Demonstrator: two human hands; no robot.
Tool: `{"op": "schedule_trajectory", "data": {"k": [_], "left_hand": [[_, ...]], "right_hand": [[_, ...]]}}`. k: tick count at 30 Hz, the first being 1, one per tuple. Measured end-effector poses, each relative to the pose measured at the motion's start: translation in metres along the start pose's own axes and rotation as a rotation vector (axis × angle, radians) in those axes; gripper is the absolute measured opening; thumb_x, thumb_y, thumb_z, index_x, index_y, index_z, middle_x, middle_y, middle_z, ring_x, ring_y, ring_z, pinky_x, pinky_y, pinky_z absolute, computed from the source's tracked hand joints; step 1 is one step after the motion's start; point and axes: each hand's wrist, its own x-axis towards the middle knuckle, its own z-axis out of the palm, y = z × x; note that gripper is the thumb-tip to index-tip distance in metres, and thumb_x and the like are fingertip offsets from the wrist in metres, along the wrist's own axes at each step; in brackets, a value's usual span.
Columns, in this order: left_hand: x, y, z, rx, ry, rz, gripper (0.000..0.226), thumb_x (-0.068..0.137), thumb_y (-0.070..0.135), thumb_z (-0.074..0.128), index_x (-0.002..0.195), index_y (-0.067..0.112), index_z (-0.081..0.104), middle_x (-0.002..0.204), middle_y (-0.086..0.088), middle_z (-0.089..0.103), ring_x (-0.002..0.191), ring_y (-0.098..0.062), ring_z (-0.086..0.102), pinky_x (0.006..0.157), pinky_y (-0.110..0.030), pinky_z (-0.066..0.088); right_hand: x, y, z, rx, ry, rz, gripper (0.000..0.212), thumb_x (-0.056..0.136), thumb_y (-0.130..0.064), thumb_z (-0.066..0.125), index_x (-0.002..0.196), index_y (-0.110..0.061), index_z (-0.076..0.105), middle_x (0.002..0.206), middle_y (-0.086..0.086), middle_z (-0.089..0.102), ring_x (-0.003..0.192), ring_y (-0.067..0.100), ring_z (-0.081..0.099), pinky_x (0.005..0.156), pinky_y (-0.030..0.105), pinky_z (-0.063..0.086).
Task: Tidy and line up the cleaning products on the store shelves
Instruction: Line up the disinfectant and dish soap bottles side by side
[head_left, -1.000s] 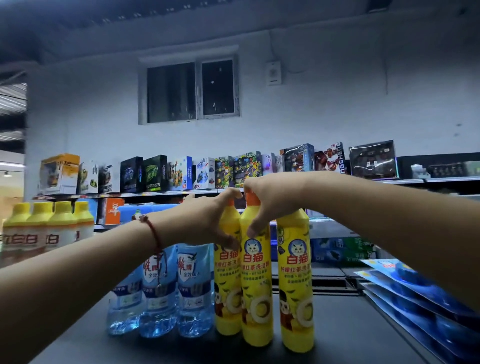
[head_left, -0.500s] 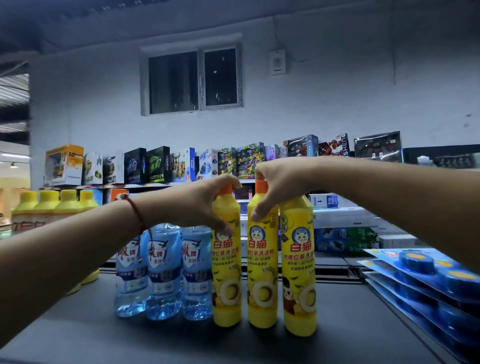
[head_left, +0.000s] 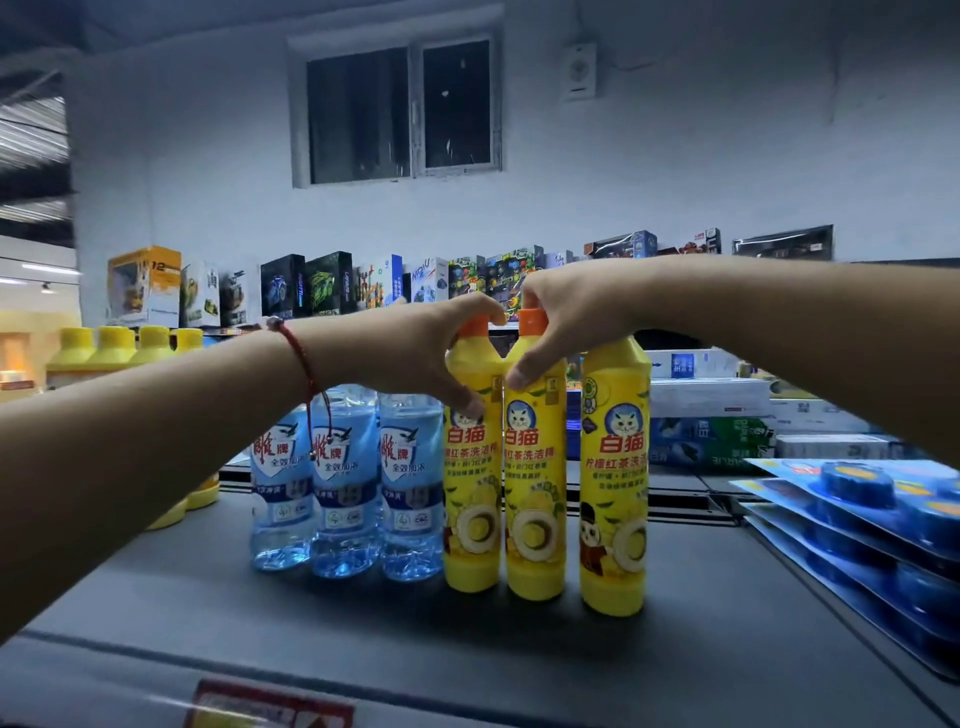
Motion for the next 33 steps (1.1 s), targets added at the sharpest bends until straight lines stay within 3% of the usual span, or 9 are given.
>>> {"op": "schedule_trajectory", "data": {"k": [4,7,10,12,14,18,25,28,33], "left_hand": [[-0.003,0.001,-0.001,0.122,-0.020,-0.024,0.113,0.066,0.054,0.084,0.154,0.044,0.014,0.147,0.007,0.049,0.128,-0.018,0.050,0.097,-0.028,0.037],[-0.009,0.011,-0.004,0.158,-0.001,-0.016,0.118,0.064,0.063,0.078,0.155,0.048,0.004,0.161,0.007,0.025,0.142,-0.019,0.034,0.111,-0.035,0.031],[-0.012,0.024,-0.005,0.221,0.058,0.012,0.123,0.059,0.072,0.071,0.156,0.047,0.000,0.165,0.008,0.012,0.147,-0.022,0.025,0.115,-0.040,0.027],[-0.010,0.032,0.000,0.287,0.079,0.028,0.126,0.058,0.075,0.070,0.156,0.046,-0.004,0.164,0.004,0.018,0.147,-0.022,0.024,0.117,-0.041,0.025],[-0.006,0.038,0.006,0.357,0.082,0.040,0.126,0.061,0.075,0.071,0.156,0.045,-0.005,0.160,0.001,0.027,0.146,-0.021,0.023,0.119,-0.043,0.018],[0.000,0.042,0.012,0.401,0.076,0.049,0.121,0.064,0.070,0.074,0.157,0.040,0.003,0.159,-0.001,0.036,0.150,-0.019,0.017,0.123,-0.048,0.004],[0.002,0.042,0.020,0.374,0.116,0.067,0.122,0.064,0.069,0.076,0.158,0.035,0.006,0.157,0.003,0.039,0.146,-0.016,0.029,0.124,-0.043,0.002],[0.001,0.042,0.024,0.376,0.140,0.066,0.122,0.066,0.069,0.075,0.158,0.034,0.002,0.157,0.003,0.038,0.149,-0.016,0.024,0.125,-0.044,0.002],[-0.012,0.044,0.029,0.484,0.197,0.035,0.120,0.076,0.074,0.064,0.159,0.030,-0.010,0.166,-0.006,0.014,0.152,-0.023,0.016,0.123,-0.043,0.013]], "right_hand": [[-0.005,0.004,-0.002,-0.021,0.003,-0.020,0.077,0.078,-0.070,0.064,0.134,-0.020,0.045,0.119,0.004,0.062,0.097,0.017,0.057,0.071,0.029,0.045],[-0.019,0.014,-0.019,0.041,0.026,0.002,0.099,0.072,-0.073,0.063,0.152,-0.023,0.032,0.146,0.007,0.051,0.109,0.020,0.052,0.091,0.033,0.041],[-0.030,0.034,-0.029,0.142,-0.065,0.053,0.114,0.055,-0.064,0.073,0.154,-0.028,0.028,0.151,0.007,0.044,0.119,0.024,0.051,0.100,0.039,0.044],[-0.035,0.045,-0.022,0.247,-0.195,0.092,0.111,0.057,-0.047,0.081,0.153,-0.027,0.030,0.148,0.009,0.046,0.115,0.025,0.055,0.095,0.041,0.051],[-0.038,0.052,-0.010,0.337,-0.245,0.106,0.093,0.063,-0.031,0.086,0.144,-0.021,0.041,0.131,0.010,0.059,0.107,0.027,0.065,0.088,0.042,0.058],[-0.037,0.057,0.009,0.455,-0.131,0.075,0.051,0.075,-0.020,0.085,0.114,-0.014,0.053,0.103,0.013,0.073,0.086,0.027,0.075,0.076,0.039,0.063],[-0.045,0.053,0.025,0.592,0.007,0.074,0.056,0.075,-0.029,0.085,0.118,-0.015,0.051,0.101,0.009,0.070,0.085,0.024,0.074,0.073,0.037,0.063],[-0.054,0.048,0.032,0.627,0.082,0.093,0.058,0.077,-0.031,0.084,0.120,-0.016,0.048,0.101,0.007,0.066,0.083,0.019,0.071,0.068,0.032,0.062],[-0.069,0.038,0.037,0.551,0.076,0.152,0.068,0.078,-0.045,0.080,0.128,-0.019,0.041,0.107,0.005,0.065,0.093,0.023,0.069,0.082,0.045,0.062]]}}
